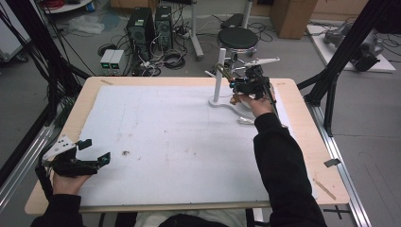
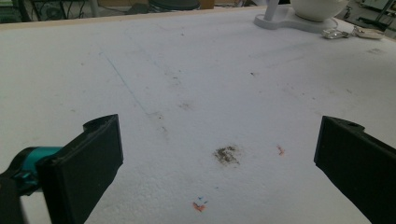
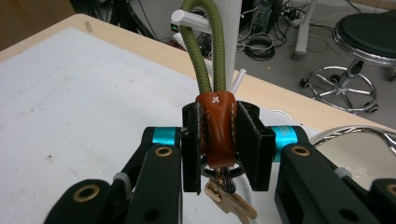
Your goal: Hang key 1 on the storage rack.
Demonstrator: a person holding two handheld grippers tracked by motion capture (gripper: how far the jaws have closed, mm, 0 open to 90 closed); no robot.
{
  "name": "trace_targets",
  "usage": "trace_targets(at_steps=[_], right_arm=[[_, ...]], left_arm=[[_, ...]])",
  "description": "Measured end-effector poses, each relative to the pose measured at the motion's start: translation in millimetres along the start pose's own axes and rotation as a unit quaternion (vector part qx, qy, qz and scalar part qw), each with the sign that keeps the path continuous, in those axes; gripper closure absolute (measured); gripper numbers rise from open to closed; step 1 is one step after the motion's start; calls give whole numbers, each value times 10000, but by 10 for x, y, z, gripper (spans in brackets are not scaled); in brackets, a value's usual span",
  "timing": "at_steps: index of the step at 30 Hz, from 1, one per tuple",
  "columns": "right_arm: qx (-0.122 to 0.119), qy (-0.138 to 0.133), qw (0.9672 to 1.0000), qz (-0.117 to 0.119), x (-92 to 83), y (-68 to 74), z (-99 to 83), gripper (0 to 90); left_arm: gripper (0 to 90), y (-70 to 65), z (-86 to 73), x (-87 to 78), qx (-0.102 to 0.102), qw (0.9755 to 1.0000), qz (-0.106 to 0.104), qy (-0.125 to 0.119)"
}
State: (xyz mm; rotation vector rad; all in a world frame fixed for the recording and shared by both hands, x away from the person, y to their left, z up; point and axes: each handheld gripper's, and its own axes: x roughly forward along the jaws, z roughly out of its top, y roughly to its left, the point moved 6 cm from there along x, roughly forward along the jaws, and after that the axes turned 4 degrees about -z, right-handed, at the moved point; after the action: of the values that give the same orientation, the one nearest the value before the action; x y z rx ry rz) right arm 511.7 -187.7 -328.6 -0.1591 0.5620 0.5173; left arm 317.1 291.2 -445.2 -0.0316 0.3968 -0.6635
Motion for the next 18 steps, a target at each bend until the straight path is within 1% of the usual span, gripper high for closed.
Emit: trace_targets(at_steps=[1,3,7,10,13,16,17,18], right_arm=[[51,21,10000,13,30,3,-5,718],[85,44,10000,19,40,4,-10,718],[142,132,9998,60,121,-5,-40,716],[167,158,9997,118,149,-2,-45,716],[159,272,9994,111,207,-21,-74,716],[160,318,9993,86,227,-35,-87,716],[213,334,9991,157,231,-40,-95,692],[213,334,9991,157,231,-40,-95,692]], left_arm=[[17,0,0,0,-1,10000,-3,0],[17,-1,-2,-1,3,10000,-5,6],[17,2,-7,-2,4,10000,-9,21],[17,5,-8,-2,-7,10000,-12,19],[17,5,-7,5,-2,10000,-25,19],[17,5,-5,14,-15,10000,-31,12],[17,5,-4,16,-18,10000,-34,11],[17,8,-4,17,-13,10000,-33,16]])
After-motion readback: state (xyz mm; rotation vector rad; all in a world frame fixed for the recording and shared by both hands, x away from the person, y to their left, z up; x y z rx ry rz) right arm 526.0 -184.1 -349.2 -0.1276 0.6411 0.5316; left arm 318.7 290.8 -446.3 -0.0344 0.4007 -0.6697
